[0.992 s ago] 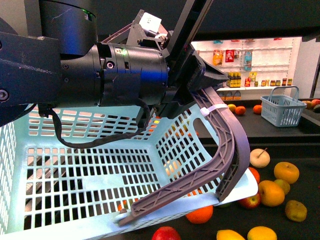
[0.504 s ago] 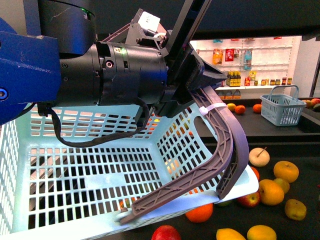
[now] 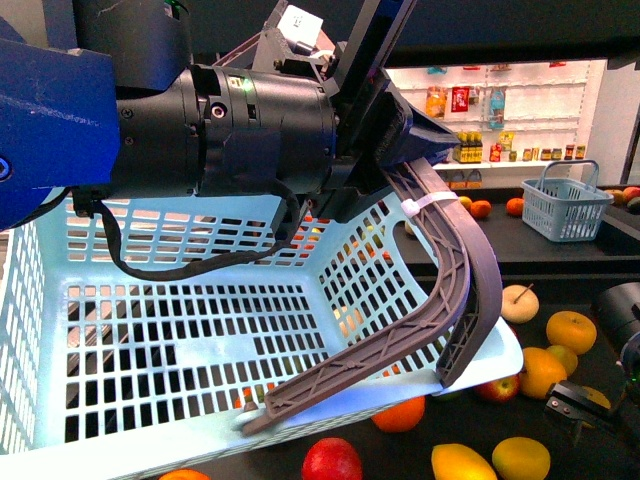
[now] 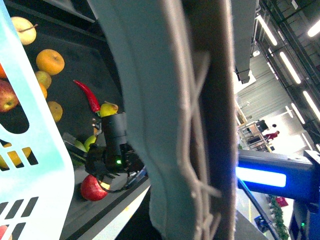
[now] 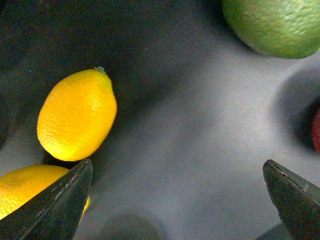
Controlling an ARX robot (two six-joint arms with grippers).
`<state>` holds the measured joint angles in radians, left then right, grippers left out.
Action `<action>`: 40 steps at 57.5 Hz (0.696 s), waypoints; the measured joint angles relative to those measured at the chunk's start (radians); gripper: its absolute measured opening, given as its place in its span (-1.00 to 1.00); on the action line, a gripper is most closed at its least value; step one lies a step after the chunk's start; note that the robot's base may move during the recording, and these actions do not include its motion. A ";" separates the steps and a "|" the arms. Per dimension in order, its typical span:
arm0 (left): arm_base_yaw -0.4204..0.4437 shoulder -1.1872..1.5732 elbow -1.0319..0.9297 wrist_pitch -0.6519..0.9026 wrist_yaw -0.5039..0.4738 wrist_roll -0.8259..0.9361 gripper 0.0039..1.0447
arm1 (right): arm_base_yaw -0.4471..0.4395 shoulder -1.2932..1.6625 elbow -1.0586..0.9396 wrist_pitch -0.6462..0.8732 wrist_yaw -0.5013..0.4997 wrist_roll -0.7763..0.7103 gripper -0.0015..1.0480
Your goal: Pick lemon from shelf
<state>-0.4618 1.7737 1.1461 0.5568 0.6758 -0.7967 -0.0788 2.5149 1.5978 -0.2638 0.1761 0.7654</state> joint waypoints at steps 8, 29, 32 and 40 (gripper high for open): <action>0.000 0.000 0.000 0.000 0.001 0.000 -0.85 | 0.024 0.058 0.085 -0.011 0.011 0.052 0.95; 0.000 0.000 0.000 0.000 0.001 0.000 -0.85 | 0.057 0.193 0.295 -0.099 0.025 0.146 0.95; 0.000 0.000 0.000 0.000 0.001 0.000 -0.85 | 0.059 0.209 0.314 -0.107 0.024 0.155 0.95; 0.000 0.000 0.000 0.000 0.000 0.000 -0.85 | 0.063 0.252 0.365 -0.120 0.022 0.169 0.95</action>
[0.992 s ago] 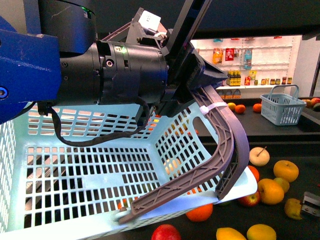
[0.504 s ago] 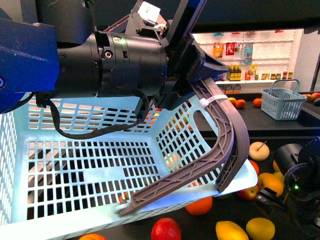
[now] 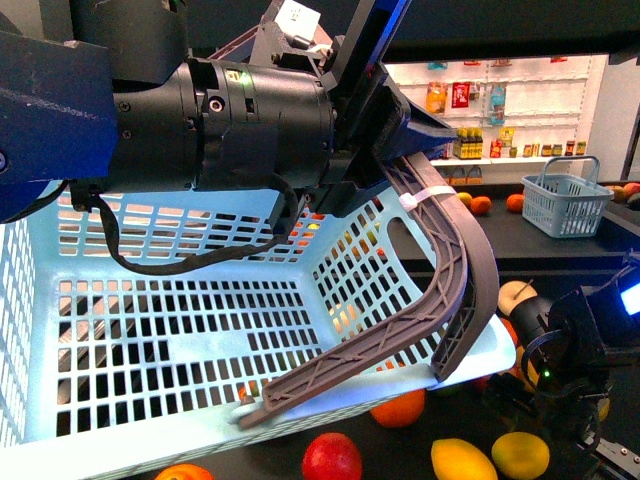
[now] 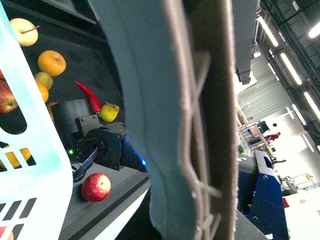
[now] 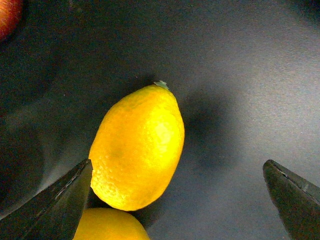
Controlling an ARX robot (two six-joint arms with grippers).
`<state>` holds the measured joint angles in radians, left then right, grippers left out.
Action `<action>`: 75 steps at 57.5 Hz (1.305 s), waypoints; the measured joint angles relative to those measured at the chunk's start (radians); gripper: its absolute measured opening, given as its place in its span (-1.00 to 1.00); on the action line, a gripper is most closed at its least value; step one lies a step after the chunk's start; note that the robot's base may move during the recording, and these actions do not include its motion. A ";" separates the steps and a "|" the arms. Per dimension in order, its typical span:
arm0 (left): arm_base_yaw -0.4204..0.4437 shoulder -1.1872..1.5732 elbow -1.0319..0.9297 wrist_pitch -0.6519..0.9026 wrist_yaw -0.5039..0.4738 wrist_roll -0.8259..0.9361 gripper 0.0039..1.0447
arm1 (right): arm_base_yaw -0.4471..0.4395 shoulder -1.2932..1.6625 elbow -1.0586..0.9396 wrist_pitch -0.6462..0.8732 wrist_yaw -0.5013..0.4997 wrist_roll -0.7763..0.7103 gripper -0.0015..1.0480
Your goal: Pick lemon from shelf
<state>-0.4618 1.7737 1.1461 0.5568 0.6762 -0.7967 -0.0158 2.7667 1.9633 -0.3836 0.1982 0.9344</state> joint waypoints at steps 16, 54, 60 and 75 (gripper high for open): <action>0.000 0.000 0.000 0.000 0.001 0.000 -0.85 | 0.003 0.090 0.130 -0.033 0.000 0.021 0.95; 0.000 0.000 0.000 0.000 0.000 0.000 -0.85 | 0.013 0.204 0.258 -0.030 0.034 0.003 0.11; 0.000 0.000 0.000 0.000 0.000 0.000 -0.85 | 0.009 0.180 0.210 0.007 0.035 -0.012 0.05; 0.000 0.000 0.000 0.000 0.000 0.000 -0.85 | -0.038 -0.040 -0.099 0.214 0.024 -0.122 0.04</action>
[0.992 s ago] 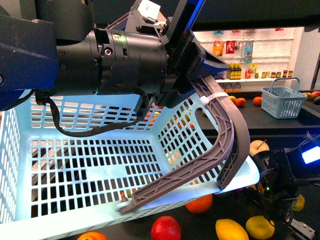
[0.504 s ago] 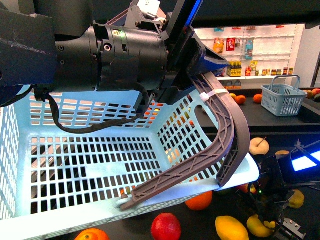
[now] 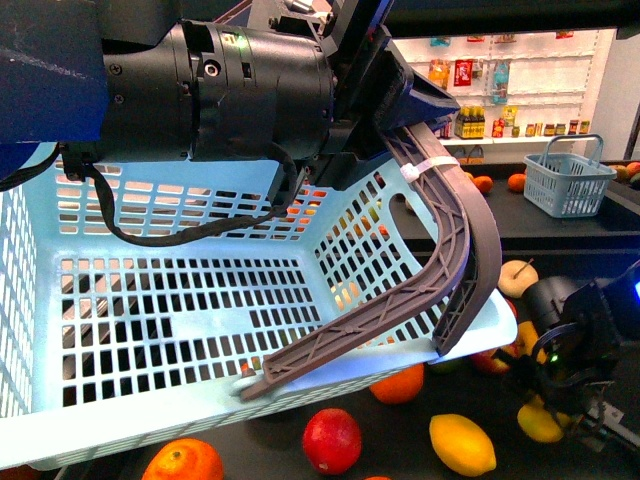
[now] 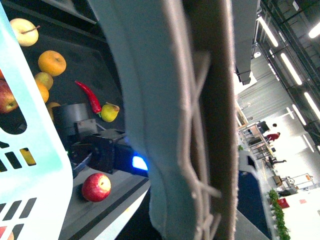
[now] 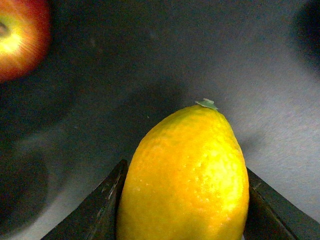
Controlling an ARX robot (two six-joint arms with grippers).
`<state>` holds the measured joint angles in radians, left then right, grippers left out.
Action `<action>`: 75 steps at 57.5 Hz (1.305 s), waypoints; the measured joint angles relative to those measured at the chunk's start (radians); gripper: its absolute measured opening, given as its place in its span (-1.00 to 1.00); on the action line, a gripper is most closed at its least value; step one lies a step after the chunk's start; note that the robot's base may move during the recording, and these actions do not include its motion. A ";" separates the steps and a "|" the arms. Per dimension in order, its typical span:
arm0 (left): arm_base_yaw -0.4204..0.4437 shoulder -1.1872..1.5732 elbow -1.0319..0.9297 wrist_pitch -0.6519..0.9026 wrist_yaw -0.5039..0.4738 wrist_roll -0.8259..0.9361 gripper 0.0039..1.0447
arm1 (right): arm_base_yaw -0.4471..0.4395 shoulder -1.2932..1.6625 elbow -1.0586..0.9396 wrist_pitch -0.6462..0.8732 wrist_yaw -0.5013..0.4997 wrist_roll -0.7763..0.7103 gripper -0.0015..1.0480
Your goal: Pick lemon from shelf
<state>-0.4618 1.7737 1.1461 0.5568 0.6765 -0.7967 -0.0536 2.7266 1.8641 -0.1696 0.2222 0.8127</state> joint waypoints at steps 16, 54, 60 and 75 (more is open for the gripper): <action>0.000 0.000 0.000 0.000 0.000 0.000 -0.85 | -0.081 -0.529 -0.475 0.304 -0.228 -0.096 0.03; 0.000 0.000 0.000 0.000 0.000 0.000 -0.85 | 0.163 -1.027 -0.737 0.324 -0.548 -0.042 0.03; 0.000 0.000 0.000 0.000 0.000 0.000 -0.85 | 0.208 -1.026 -0.759 0.331 -0.539 -0.047 0.03; 0.007 0.000 0.000 -0.001 -0.008 0.000 -0.85 | 0.259 -1.010 -0.773 0.390 -0.480 -0.051 0.09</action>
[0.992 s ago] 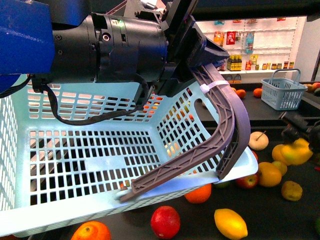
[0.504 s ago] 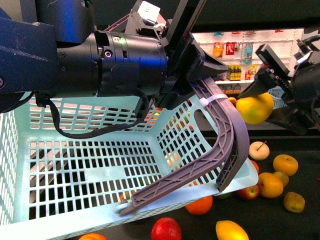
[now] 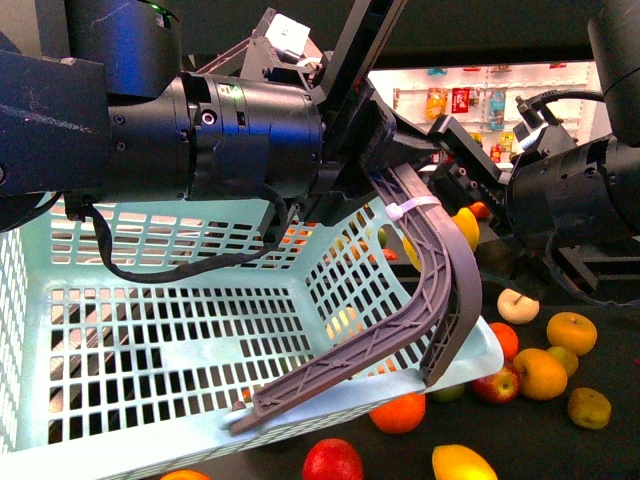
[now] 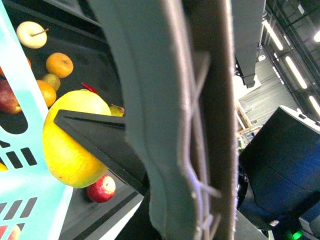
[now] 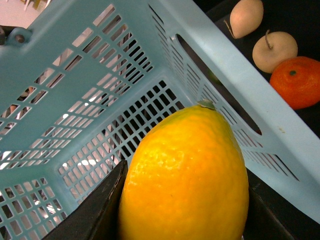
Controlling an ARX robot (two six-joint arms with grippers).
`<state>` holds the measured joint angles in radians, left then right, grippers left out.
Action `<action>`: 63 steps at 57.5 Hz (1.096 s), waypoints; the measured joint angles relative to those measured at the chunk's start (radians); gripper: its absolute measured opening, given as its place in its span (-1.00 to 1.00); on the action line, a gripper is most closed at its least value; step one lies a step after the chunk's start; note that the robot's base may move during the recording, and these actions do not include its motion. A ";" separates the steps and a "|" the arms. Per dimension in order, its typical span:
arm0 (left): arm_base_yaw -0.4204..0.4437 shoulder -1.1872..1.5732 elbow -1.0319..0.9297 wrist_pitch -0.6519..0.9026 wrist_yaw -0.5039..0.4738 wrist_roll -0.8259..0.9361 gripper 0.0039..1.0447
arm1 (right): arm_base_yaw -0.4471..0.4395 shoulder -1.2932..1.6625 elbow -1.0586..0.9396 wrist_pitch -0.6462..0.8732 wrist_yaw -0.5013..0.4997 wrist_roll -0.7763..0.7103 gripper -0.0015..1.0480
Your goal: Pick lemon from shelf
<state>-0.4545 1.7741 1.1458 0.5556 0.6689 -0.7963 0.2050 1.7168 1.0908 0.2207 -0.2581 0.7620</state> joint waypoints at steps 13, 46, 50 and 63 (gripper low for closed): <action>0.006 0.000 0.000 0.000 -0.011 0.005 -0.85 | 0.007 0.013 -0.001 0.044 0.020 -0.017 0.79; -0.006 0.000 0.000 0.000 0.010 -0.005 -0.85 | -0.360 0.079 0.050 0.106 -0.019 -0.141 0.95; -0.006 0.000 0.000 0.000 0.009 -0.004 -0.85 | -0.407 0.145 0.062 0.104 -0.008 -0.196 0.95; -0.006 0.000 0.000 0.000 0.006 -0.004 -0.85 | -0.444 0.474 0.031 0.209 0.010 -0.463 0.95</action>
<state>-0.4606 1.7741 1.1461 0.5560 0.6746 -0.8005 -0.2390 2.1910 1.1221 0.4294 -0.2485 0.2989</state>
